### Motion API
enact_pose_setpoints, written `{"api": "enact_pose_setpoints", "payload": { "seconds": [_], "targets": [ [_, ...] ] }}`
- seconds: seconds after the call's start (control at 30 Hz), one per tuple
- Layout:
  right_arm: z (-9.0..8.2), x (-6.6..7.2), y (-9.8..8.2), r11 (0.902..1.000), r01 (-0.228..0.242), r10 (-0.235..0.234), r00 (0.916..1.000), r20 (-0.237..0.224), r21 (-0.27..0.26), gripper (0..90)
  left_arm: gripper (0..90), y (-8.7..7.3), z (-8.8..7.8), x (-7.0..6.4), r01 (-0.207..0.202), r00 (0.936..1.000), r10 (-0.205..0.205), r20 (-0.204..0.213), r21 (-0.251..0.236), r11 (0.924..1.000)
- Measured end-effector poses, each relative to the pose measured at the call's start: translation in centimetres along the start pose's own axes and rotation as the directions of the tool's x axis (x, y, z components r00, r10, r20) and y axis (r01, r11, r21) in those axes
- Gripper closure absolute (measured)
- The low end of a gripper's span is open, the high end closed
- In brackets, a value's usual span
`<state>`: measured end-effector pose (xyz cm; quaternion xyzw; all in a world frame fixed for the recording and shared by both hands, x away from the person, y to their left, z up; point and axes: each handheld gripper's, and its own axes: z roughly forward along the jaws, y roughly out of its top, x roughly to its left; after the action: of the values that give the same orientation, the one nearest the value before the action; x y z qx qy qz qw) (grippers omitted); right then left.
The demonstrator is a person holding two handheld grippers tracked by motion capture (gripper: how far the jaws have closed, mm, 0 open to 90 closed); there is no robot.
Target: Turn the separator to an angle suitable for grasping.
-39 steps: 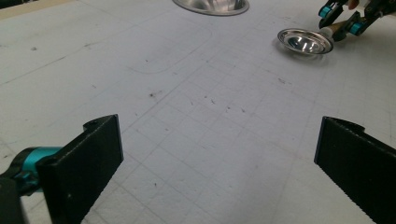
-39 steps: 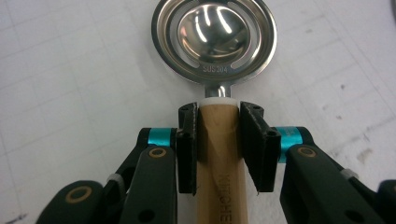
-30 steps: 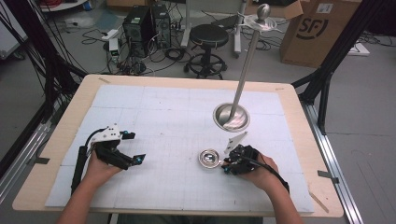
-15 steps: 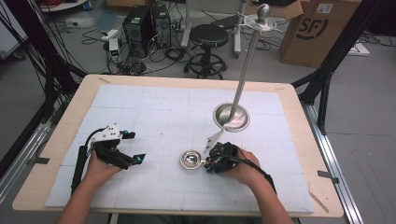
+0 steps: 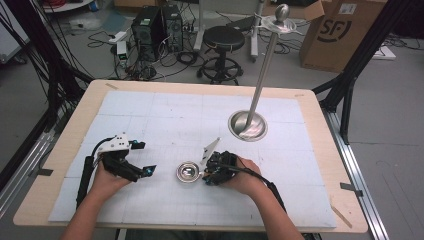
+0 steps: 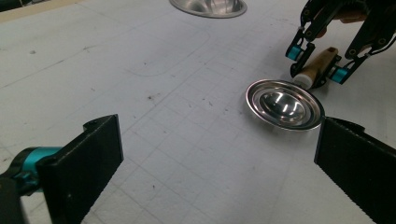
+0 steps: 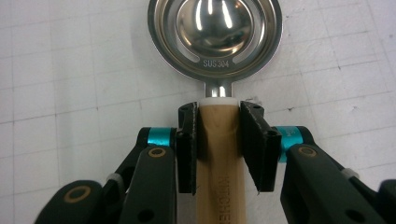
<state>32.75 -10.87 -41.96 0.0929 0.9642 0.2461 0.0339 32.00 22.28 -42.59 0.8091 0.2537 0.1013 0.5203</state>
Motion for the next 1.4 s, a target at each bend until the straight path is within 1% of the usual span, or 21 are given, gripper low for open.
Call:
{"api": "enact_pose_setpoints", "payload": {
  "seconds": [0.13,0.2,0.23,0.27,0.3,0.4,0.43,0.47,0.53,0.57,0.63,0.73,0.77,0.83,0.9,0.97,1.07,1.17,1.23,1.27,1.4],
  "targets": [
    [0.0,0.1,0.0,1.0000,-0.002,0.002,1.0000,0.007,0.006,66.8,1.7,0.0,0.0,0.0,-0.001,1.0000,0.001,-0.004,0.008,1.0000],
    [-0.1,0.2,0.0,0.9999,-0.006,0.006,0.9999,0.008,0.008,63.2,1.7,0.0,0.0,-0.1,0.000,1.0000,0.000,-0.002,0.007,1.0000],
    [-0.1,0.2,0.0,0.9999,-0.006,0.006,0.9999,0.008,0.008,63.2,1.7,0.0,0.0,-0.1,-0.001,1.0000,0.001,-0.001,0.006,1.0000],
    [-0.5,0.2,-0.1,0.9998,-0.017,0.017,0.9998,0.015,0.007,58.4,1.7,0.0,0.0,0.0,0.000,1.0000,0.000,-0.002,0.004,1.0000],
    [-0.5,0.2,-0.1,0.9998,-0.017,0.017,0.9998,0.015,0.007,58.4,1.7,0.0,0.0,0.0,0.000,1.0000,0.000,-0.001,0.006,1.0000],
    [-1.6,0.5,-0.9,0.9997,-0.026,0.026,0.9995,0.019,-0.004,57.1,1.7,0.0,0.0,-0.1,-0.001,1.0000,0.001,0.001,0.010,1.0000],
    [-1.6,0.5,-0.9,0.9997,-0.026,0.026,0.9995,0.019,-0.004,57.1,1.7,0.0,0.0,-0.1,-0.001,1.0000,0.001,0.000,0.009,1.0000],
    [-2.4,0.6,-1.9,0.9991,-0.039,0.039,0.9989,0.027,-0.017,57.0,1.7,0.0,0.0,0.0,0.000,1.0000,0.000,-0.003,0.008,1.0000],
    [-2.6,0.6,-2.3,0.9987,-0.047,0.048,0.9984,0.031,-0.019,57.0,1.7,0.0,0.0,-0.1,0.003,1.0000,-0.003,-0.001,0.010,0.9999],
    [-2.9,0.7,-3.0,0.9979,-0.061,0.061,0.9973,0.040,-0.022,57.0,1.7,0.0,0.1,-0.1,0.002,1.0000,-0.002,-0.003,0.012,0.9999],
    [-3.2,0.7,-4.3,0.9962,-0.084,0.085,0.9956,0.041,-0.027,57.1,1.7,0.0,0.1,-0.1,0.002,1.0000,-0.002,0.000,0.011,0.9999],
    [-3.7,0.8,-6.0,0.9943,-0.106,0.107,0.9929,0.053,-0.016,57.6,1.7,-0.1,0.1,-0.1,0.002,1.0000,-0.002,-0.003,0.015,0.9999],
    [-3.9,0.9,-6.9,0.9922,-0.123,0.124,0.9911,0.047,-0.020,59.1,1.7,-0.1,0.1,-0.1,0.002,1.0000,-0.002,-0.001,0.018,0.9998],
    [-3.8,0.9,-7.2,0.9924,-0.123,0.123,0.9912,0.050,-0.012,60.6,1.7,-0.1,0.2,-0.1,0.003,1.0000,-0.003,-0.003,0.019,0.9998],
    [-3.8,0.8,-7.3,0.9925,-0.122,0.122,0.9913,0.048,-0.010,61.9,1.7,-0.1,0.2,-0.1,0.001,1.0000,-0.001,-0.002,0.019,0.9998],
    [-3.8,0.8,-7.3,0.9932,-0.116,0.117,0.9923,0.042,-0.014,65.8,1.7,-0.1,0.2,-0.1,0.002,1.0000,-0.001,-0.005,0.025,0.9997],
    [-3.7,0.7,-7.1,0.9959,-0.089,0.089,0.9953,0.036,-0.014,66.6,1.7,-0.1,0.2,-0.1,0.001,1.0000,0.000,-0.005,0.025,0.9997],
    [-3.6,0.6,-6.7,0.9968,-0.079,0.079,0.9965,0.028,-0.011,67.7,1.7,-0.1,0.2,0.0,0.003,1.0000,-0.003,-0.004,0.026,0.9997],
    [-3.5,0.6,-5.9,0.9980,-0.059,0.060,0.9980,0.020,-0.023,69.6,1.7,-0.1,0.2,0.0,0.001,1.0000,-0.001,-0.002,0.024,0.9997],
    [-3.5,0.6,-5.9,0.9980,-0.059,0.060,0.9980,0.020,-0.023,69.6,1.7,-0.1,0.2,-0.1,0.002,1.0000,-0.002,0.000,0.019,0.9998],
    [-2.7,0.5,-4.6,0.9993,-0.033,0.033,0.9990,0.030,-0.015,68.1,1.7,-0.1,0.1,-0.1,0.002,1.0000,-0.001,-0.001,0.018,0.9998]
  ]
}}
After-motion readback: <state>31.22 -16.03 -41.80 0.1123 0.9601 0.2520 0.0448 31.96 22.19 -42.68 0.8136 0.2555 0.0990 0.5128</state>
